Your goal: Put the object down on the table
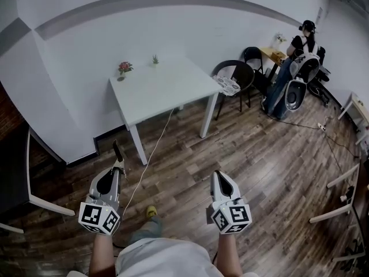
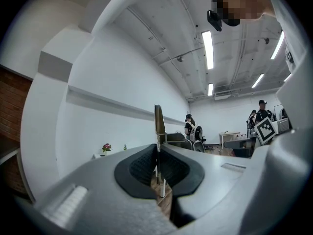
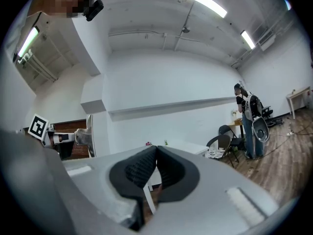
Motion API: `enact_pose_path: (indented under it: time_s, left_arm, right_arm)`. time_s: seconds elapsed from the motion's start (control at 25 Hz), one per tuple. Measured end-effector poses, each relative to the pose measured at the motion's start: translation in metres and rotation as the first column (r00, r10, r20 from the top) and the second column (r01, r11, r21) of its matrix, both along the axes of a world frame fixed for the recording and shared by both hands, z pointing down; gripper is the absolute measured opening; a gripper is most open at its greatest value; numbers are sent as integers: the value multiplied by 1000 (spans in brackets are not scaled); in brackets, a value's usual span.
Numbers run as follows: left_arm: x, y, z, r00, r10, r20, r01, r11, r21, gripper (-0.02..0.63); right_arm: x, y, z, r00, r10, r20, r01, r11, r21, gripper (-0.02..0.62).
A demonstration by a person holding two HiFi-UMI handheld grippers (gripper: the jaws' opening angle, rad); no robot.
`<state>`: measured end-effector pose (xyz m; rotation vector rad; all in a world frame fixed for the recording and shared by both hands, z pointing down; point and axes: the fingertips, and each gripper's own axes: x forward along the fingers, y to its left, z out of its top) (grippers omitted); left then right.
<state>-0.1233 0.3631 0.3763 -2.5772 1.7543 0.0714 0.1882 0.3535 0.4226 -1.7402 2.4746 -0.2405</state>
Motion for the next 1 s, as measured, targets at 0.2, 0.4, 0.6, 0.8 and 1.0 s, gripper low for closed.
enact_pose_path:
  time_s: [0.2,0.4,0.6,0.8,1.0]
  left_arm:
    - [-3,-39,7,1000,-1,-10,1,1000,-18,9]
    - [-13,-85,16,1000,5,-25,-6,999,-36,9]
    - [-29,-143,19,999,15,-41,-17,998,-55,9]
    - [-51,-193,19,998,9,-64,-13,998,-63,9]
    - [-77,-243,25,997,14,-79,-19,998,-62,9]
  right_arm:
    - [1,-38,6,1000,15,-6,-15,1000,-19,3]
    - [-5,-79,10,999,35,-14,-35,999,-33,3]
    - [-20,-131,6,998,51,-21,-52,998,-42,3]
    - [-37,-178,2,997,64,-38,-66,997,-41,3]
    - [-64,-225,-3,996,72,-51,-74,997,-29,3]
